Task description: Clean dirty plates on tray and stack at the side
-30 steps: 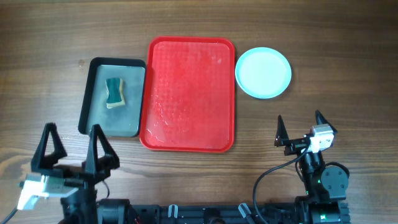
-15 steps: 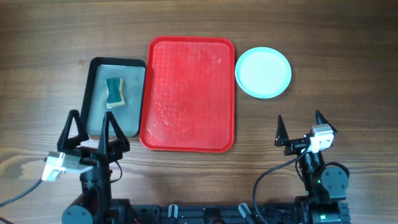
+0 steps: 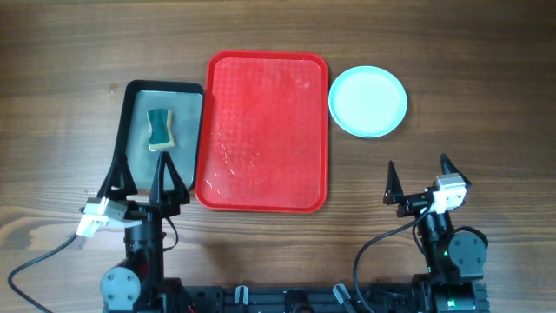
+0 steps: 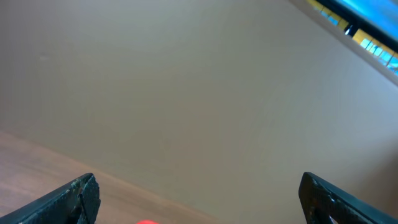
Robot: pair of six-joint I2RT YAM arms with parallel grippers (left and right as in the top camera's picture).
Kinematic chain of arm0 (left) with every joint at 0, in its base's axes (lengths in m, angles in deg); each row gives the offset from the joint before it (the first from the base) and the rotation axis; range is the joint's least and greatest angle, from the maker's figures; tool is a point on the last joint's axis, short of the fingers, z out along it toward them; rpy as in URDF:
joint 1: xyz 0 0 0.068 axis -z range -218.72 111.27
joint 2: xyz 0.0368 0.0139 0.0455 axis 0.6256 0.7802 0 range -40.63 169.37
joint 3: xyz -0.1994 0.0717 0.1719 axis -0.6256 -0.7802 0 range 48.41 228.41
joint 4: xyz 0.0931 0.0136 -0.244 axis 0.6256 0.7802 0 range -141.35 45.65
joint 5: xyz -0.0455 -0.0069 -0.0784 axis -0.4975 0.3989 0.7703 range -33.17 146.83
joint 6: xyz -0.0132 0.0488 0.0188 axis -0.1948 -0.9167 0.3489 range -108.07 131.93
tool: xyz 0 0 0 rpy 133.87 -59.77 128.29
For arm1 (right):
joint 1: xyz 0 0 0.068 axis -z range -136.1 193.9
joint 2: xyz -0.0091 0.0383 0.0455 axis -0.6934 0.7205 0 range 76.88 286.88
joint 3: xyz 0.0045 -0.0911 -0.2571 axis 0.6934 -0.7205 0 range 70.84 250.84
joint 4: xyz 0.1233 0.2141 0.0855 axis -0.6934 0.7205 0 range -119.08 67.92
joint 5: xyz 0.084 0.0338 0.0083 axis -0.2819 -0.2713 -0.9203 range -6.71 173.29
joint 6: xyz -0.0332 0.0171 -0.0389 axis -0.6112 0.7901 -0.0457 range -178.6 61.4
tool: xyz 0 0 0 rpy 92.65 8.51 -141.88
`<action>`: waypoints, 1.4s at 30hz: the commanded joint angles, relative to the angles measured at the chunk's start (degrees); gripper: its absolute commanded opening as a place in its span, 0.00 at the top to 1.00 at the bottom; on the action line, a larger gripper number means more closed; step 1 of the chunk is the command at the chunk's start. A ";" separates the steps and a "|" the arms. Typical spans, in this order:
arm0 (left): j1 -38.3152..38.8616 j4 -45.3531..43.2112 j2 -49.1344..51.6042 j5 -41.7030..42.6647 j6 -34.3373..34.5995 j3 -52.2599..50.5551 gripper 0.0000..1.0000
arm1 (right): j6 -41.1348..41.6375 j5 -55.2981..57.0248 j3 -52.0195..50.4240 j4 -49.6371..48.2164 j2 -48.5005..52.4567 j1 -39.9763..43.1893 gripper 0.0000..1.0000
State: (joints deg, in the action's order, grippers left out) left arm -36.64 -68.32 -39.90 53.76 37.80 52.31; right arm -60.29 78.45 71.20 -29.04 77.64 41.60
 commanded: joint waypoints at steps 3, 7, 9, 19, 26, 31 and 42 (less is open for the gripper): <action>-0.48 -0.17 -0.52 0.09 0.35 -3.41 0.00 | 0.57 0.66 -0.09 -0.17 -0.55 0.26 0.00; -0.48 1.20 -0.52 0.09 0.35 -3.56 0.00 | 0.57 0.66 -0.09 -0.17 -0.55 0.26 0.00; -0.48 2.10 -0.52 0.33 0.35 -3.56 0.00 | 0.57 0.66 -0.09 -0.17 -0.55 0.26 0.00; -0.50 20.24 -0.52 0.66 0.02 -3.56 0.00 | 0.57 0.66 -0.09 -0.17 -0.55 0.26 0.00; -0.50 20.94 -0.52 0.48 -8.44 -3.56 0.00 | 0.57 0.66 -0.09 -0.17 -0.55 0.26 0.00; -0.48 21.00 -0.52 0.72 -11.58 -3.56 0.00 | 0.57 0.66 -0.09 -0.17 -0.55 0.26 0.00; -0.48 21.11 -0.52 1.14 -22.86 -3.56 0.00 | 0.57 0.66 -0.09 -0.17 -0.55 0.26 0.00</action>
State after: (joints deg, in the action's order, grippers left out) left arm -36.64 -47.58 -39.90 54.00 20.07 48.83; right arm -60.29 78.45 71.20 -29.04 77.62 41.60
